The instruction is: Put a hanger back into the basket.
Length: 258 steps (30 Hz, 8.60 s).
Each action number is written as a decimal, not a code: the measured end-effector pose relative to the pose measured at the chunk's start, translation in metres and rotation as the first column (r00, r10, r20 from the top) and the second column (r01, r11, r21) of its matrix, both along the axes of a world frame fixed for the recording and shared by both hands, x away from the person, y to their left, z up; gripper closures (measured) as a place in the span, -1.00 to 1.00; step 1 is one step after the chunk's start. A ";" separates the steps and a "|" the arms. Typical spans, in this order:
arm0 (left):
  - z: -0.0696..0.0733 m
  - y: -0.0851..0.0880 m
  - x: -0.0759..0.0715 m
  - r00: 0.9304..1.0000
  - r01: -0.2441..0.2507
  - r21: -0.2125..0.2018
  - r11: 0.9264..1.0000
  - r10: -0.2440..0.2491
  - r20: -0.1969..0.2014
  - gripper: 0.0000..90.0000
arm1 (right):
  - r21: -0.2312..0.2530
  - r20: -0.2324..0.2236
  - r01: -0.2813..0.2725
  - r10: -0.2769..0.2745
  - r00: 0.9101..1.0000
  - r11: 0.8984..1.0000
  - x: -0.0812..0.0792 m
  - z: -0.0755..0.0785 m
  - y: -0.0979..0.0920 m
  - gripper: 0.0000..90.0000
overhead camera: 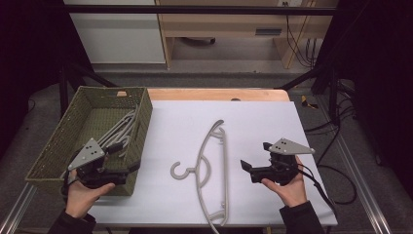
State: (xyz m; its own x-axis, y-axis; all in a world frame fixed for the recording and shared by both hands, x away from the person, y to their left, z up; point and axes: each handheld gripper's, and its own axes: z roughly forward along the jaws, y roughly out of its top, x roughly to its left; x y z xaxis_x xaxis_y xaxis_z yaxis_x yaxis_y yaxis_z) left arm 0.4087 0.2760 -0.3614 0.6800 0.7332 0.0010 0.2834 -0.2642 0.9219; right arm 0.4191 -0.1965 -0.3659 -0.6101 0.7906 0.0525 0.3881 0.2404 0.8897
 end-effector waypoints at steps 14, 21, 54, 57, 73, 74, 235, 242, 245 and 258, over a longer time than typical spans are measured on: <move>-0.007 -0.016 -0.004 0.999 0.036 0.011 0.999 -0.036 0.000 -0.75 | -0.078 -0.046 -0.046 0.043 0.998 0.996 0.005 0.001 0.036 -0.86; -0.007 -0.019 -0.005 0.999 0.046 0.021 0.999 -0.046 -0.001 -0.75 | -0.175 -0.101 -0.088 0.071 0.992 0.981 0.008 0.000 0.064 -0.85; -0.008 -0.014 -0.003 0.998 0.069 0.023 0.997 -0.069 -0.010 -0.84 | -0.342 -0.386 -0.221 0.078 0.919 0.913 0.038 -0.059 0.164 -0.28; -0.008 -0.014 -0.002 0.998 0.065 0.028 0.998 -0.065 -0.014 -0.85 | -0.343 -0.403 -0.231 0.079 0.912 0.911 0.040 -0.065 0.167 -0.19; -0.008 -0.014 -0.003 0.997 0.070 0.030 0.997 -0.069 -0.028 -0.87 | -0.356 -0.457 -0.244 0.060 0.887 0.902 0.047 -0.090 0.177 0.25; -0.008 -0.014 -0.003 0.997 0.070 0.030 0.997 -0.069 -0.029 -0.87 | -0.364 -0.452 -0.244 0.059 0.890 0.899 0.047 -0.091 0.179 0.26; 0.020 -0.087 -0.006 0.942 0.284 0.448 0.848 -0.335 0.037 -0.72 | -0.172 -0.391 -0.648 0.552 0.737 0.742 0.019 0.005 0.099 0.84; 0.023 -0.105 -0.007 0.908 0.343 0.528 0.777 -0.418 0.025 -0.53 | -0.161 -0.389 -0.670 0.577 0.718 0.725 0.017 0.009 0.099 0.84; 0.020 -0.115 -0.006 0.892 0.360 0.571 0.738 -0.451 0.021 -0.44 | -0.159 -0.395 -0.677 0.582 0.711 0.718 0.014 0.011 0.099 0.84; 0.010 -0.140 -0.005 0.828 0.384 0.704 0.597 -0.560 0.023 0.04 | -0.160 -0.402 -0.689 0.591 0.700 0.707 0.012 0.011 0.103 0.84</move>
